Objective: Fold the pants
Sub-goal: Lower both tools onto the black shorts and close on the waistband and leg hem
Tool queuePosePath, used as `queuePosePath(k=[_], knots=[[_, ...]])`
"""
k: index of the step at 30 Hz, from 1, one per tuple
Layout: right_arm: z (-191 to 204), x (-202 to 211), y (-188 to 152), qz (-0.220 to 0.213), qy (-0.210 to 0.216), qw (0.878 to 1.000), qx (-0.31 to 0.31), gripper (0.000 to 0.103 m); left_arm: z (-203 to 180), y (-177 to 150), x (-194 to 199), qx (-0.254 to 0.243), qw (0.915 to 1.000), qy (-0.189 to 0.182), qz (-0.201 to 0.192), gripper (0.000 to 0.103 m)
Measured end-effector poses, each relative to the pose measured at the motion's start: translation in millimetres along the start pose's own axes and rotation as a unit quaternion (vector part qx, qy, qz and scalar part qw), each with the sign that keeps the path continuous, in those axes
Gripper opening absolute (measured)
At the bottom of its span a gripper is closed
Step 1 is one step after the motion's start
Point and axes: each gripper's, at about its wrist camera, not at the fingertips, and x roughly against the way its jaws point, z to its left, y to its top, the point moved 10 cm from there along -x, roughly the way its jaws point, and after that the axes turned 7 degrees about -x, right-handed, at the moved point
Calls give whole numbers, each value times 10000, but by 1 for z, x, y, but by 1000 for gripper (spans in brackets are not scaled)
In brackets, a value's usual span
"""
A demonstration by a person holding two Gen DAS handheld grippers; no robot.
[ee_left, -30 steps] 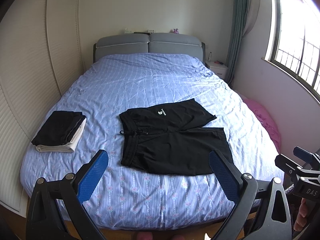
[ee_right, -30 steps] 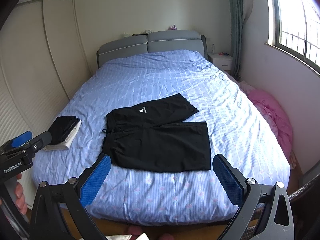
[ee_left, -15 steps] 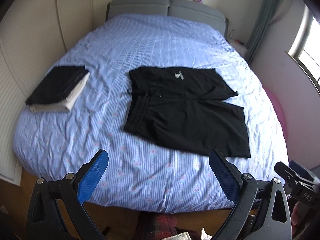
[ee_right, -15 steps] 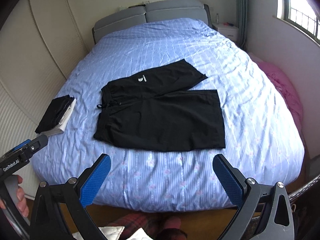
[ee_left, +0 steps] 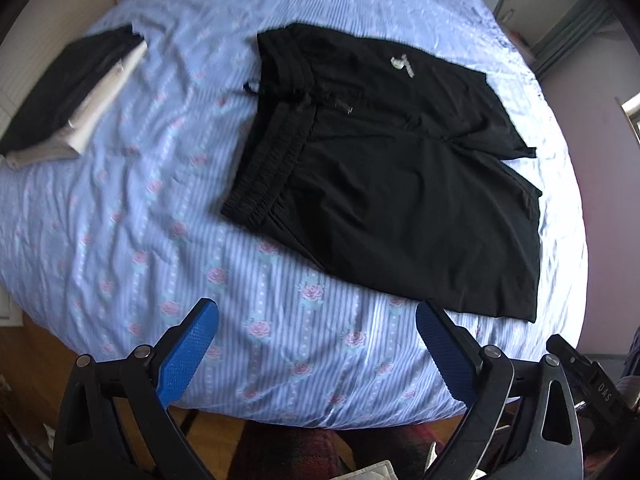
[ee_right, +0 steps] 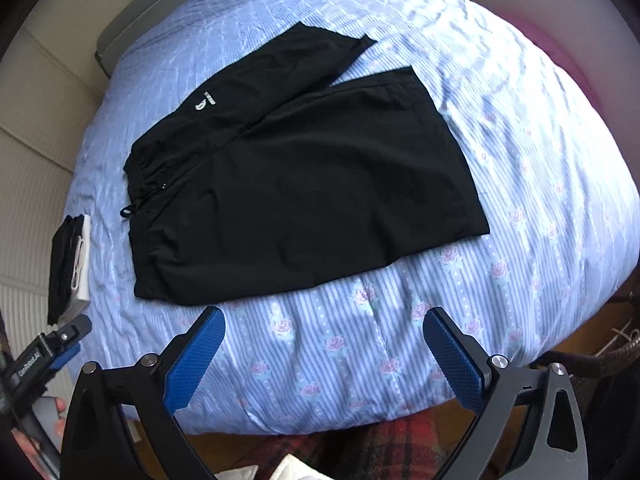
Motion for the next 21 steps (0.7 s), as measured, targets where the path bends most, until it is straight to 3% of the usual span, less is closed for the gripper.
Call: queuePosePath(k=[7, 14, 21], knots=[[-33, -58, 20, 561, -130, 9981, -237, 96, 2, 5, -66, 766, 9955, -157, 532, 100], [-51, -121, 38, 1434, -145, 9861, -825, 91, -3, 9, -118, 1523, 9829, -215, 1010, 99], [-60, -167, 44, 1888, -262, 9754, -1106, 90, 1, 7, -155, 2174, 9664, -203, 1357, 95]])
